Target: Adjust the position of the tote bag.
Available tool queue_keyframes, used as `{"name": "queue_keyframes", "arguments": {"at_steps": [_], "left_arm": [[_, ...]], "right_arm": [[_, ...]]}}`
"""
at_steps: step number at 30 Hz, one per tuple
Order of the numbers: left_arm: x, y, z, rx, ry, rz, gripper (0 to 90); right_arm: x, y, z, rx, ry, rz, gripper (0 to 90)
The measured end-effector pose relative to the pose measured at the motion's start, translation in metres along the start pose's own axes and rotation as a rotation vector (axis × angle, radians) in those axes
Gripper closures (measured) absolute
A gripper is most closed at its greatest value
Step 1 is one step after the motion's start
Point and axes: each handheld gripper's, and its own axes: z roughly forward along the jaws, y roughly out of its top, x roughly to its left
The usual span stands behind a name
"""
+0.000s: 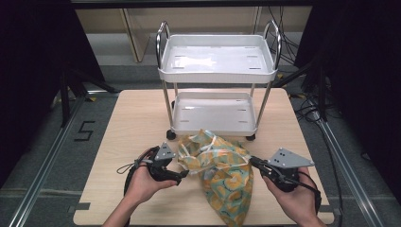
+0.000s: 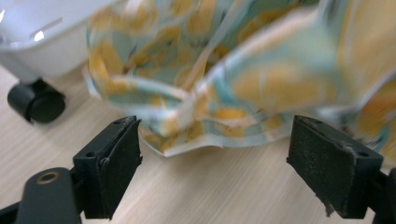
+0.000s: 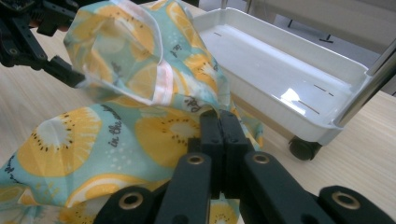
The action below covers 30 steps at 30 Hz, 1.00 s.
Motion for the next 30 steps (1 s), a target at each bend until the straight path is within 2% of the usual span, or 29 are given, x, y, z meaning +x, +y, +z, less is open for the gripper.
{"name": "queue_keyframes", "arguments": {"at_steps": [2, 4, 5, 8, 11, 12, 13, 15, 17, 18, 21, 23, 24, 25, 27, 28, 30], "left_arm": [[0.004, -0.003, 0.0, 0.008, 0.008, -0.004, 16.0], [0.008, -0.005, 0.004, 0.018, 0.034, 0.0, 16.3], [0.008, -0.006, 0.007, 0.032, 0.038, 0.008, 16.3], [0.005, -0.008, 0.019, 0.061, 0.036, 0.039, 16.4], [0.002, -0.008, 0.026, 0.083, 0.041, 0.077, 16.8], [0.0, -0.009, 0.028, 0.087, 0.029, 0.077, 16.9], [0.0, -0.009, 0.03, 0.09, 0.034, 0.095, 17.1], [-0.001, -0.009, 0.034, 0.102, 0.044, 0.108, 17.1], [-0.001, -0.007, 0.04, 0.1, 0.045, 0.101, 17.5], [-0.001, -0.006, 0.042, 0.101, 0.051, 0.106, 17.7], [0.001, -0.001, 0.05, 0.096, 0.066, 0.125, 18.5], [0.003, 0.005, 0.055, 0.09, 0.072, 0.138, 20.5], [0.003, 0.006, 0.057, 0.087, 0.072, 0.143, 23.4], [0.004, 0.009, 0.059, 0.086, 0.07, 0.149, 25.2], [0.004, 0.012, 0.064, 0.092, 0.076, 0.173, 32.9], [0.004, 0.014, 0.066, 0.095, 0.08, 0.176, 39.0], [0.005, 0.015, 0.069, 0.09, 0.067, 0.185, 51.7]], "right_arm": [[0.0, -0.001, 0.0, 0.0, -0.004, 0.011, 90.0], [0.0, -0.001, 0.001, -0.008, -0.008, 0.015, 90.0], [0.002, -0.001, 0.001, -0.007, -0.013, 0.038, 90.0], [0.0, 0.0, 0.002, -0.013, -0.008, 0.02, 90.0], [-0.001, 0.0, 0.0, 0.012, 0.002, 0.028, 90.0], [-0.002, 0.0, 0.0, 0.005, -0.005, 0.021, 90.0], [-0.003, 0.0, 0.0, 0.009, -0.005, 0.009, 90.0], [-0.002, -0.001, 0.001, 0.013, -0.001, 0.024, 90.0], [0.0, 0.0, 0.001, 0.018, -0.001, 0.044, 90.0], [-0.001, 0.0, 0.002, 0.014, 0.0, 0.029, 90.0], [0.001, 0.001, 0.002, 0.01, 0.002, 0.037, 90.0], [0.0, 0.001, 0.003, 0.008, 0.006, 0.026, 90.0], [-0.001, 0.0, 0.003, 0.008, 0.011, 0.017, 90.0], [0.0, 0.0, 0.003, 0.014, 0.019, 0.029, 90.0], [-0.002, -0.002, 0.004, 0.0, 0.002, 0.021, 90.0], [0.001, -0.002, 0.004, 0.014, 0.005, 0.055, 90.0], [-0.002, -0.003, 0.004, 0.014, 0.011, 0.029, 90.0]]}}
